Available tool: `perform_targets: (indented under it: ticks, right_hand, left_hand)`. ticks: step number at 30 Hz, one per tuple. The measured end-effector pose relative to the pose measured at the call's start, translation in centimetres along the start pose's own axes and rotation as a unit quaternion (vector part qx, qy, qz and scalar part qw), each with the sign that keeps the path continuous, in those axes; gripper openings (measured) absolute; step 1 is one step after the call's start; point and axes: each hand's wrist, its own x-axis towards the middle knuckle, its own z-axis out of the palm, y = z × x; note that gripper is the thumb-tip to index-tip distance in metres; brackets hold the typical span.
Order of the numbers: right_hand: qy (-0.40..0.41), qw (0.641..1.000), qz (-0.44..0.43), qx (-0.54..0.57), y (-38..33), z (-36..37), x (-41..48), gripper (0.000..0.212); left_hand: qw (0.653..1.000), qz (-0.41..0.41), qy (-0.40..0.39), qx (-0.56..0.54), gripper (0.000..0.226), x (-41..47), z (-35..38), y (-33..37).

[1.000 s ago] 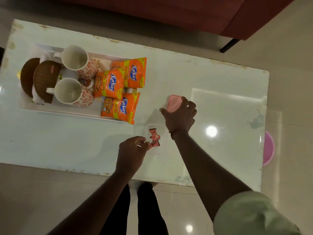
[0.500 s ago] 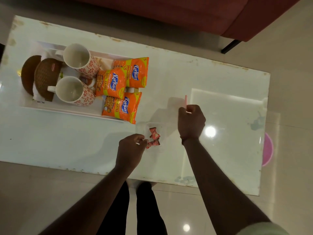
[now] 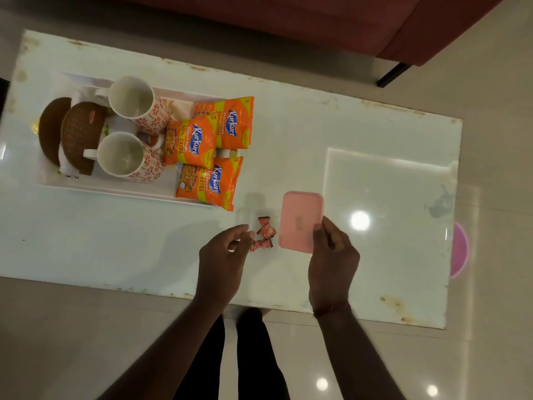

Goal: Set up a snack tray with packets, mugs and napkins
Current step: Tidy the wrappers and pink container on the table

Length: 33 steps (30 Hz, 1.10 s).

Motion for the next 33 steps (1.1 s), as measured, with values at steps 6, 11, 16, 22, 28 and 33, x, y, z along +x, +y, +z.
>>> perform_targets:
  ticks: [6,11,16,22,28,33]
  right_hand:
    - [-0.038,0.991,0.113,0.068,2.2,2.3,-2.4,0.026]
    - [-0.055,0.98,0.163,0.1,2.9,3.7,-2.8,0.029]
    - [-0.049,0.988,0.136,0.057,3.0,4.9,-2.1,0.026]
    - [-0.04,0.994,0.06,-0.081,2.9,5.1,-1.5,0.029]
    - [-0.039,0.991,0.082,-0.097,3.5,4.9,-1.7,0.029]
    - [-0.039,0.991,0.116,-0.049,3.8,4.6,-1.4,0.021]
  left_hand:
    - [0.999,-0.017,-0.022,0.028,0.033,-0.3,0.5,-0.2]
    - [0.997,-0.037,0.003,0.07,0.033,0.5,0.8,-0.5]
    - [0.995,-0.031,-0.007,0.094,0.032,1.9,1.2,-0.5]
    - [0.994,-0.022,-0.001,0.111,0.03,2.3,1.5,-0.5]
    - [0.994,-0.044,-0.007,0.101,0.028,1.8,1.4,-0.5]
    - [0.993,-0.048,-0.036,0.104,0.03,1.8,1.3,-0.9]
